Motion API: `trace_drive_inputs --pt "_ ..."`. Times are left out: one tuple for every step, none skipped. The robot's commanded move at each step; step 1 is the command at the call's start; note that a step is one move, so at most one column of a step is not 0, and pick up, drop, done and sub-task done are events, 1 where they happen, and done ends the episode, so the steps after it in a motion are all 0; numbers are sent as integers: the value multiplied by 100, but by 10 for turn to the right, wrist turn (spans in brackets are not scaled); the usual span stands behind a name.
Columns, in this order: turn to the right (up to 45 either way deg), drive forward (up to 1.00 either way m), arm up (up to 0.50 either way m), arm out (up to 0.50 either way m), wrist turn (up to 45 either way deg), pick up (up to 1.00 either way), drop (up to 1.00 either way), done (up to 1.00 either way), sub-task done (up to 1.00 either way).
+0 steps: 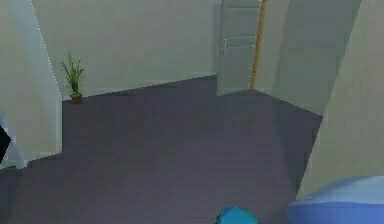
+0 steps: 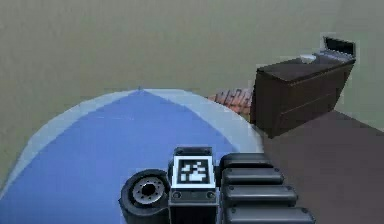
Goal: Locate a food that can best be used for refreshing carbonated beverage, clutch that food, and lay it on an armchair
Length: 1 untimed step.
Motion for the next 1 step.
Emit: trace_drive_inputs --pt "0 100 0 0 0 0 0 0 0"
